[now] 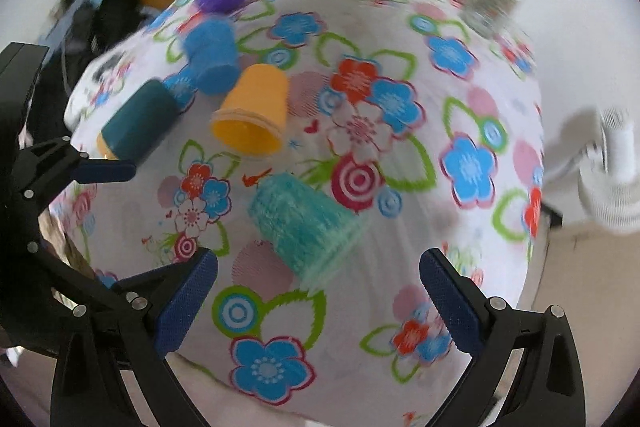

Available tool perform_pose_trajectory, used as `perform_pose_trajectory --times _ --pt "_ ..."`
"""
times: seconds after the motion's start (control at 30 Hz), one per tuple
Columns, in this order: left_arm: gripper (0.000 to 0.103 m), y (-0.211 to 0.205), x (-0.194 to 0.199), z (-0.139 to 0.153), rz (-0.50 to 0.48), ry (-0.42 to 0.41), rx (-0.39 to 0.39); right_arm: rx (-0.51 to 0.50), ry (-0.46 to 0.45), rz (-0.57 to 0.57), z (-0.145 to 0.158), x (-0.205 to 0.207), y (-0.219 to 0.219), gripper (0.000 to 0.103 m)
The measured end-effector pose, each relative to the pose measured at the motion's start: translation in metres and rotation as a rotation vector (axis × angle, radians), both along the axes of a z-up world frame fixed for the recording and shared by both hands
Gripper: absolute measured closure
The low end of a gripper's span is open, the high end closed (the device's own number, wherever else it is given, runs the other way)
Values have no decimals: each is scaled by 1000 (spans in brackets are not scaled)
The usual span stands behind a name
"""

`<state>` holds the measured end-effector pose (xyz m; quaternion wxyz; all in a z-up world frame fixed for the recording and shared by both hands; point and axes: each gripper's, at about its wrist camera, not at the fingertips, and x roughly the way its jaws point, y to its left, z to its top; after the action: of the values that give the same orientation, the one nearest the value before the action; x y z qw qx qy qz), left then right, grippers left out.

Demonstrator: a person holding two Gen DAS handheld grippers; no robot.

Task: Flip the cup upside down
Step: 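Lift the cup with the right tool and rotate it mouth-down, then lower the inverted cup onto the tablecloth with the right tool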

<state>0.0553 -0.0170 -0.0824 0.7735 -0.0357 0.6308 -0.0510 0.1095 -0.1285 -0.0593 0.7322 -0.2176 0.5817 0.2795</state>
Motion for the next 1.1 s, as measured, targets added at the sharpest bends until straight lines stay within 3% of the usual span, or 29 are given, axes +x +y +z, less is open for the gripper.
perform_pose_trajectory --times 0.2,0.4,0.73,0.97,1.1 --pt "8 15 -6 -15 158 41 -29 -83 30 192 -22 15 27 5" --pt "8 17 -8 -34 223 64 -36 -145 88 305 -47 22 42 10" --pt "8 12 -11 -58 233 85 6 -238 167 459 -91 19 60 26" --pt "8 17 -11 -67 247 90 9 -244 211 502 -112 15 69 37" --pt "8 22 -9 -67 233 89 7 -234 193 515 -112 8 72 39"
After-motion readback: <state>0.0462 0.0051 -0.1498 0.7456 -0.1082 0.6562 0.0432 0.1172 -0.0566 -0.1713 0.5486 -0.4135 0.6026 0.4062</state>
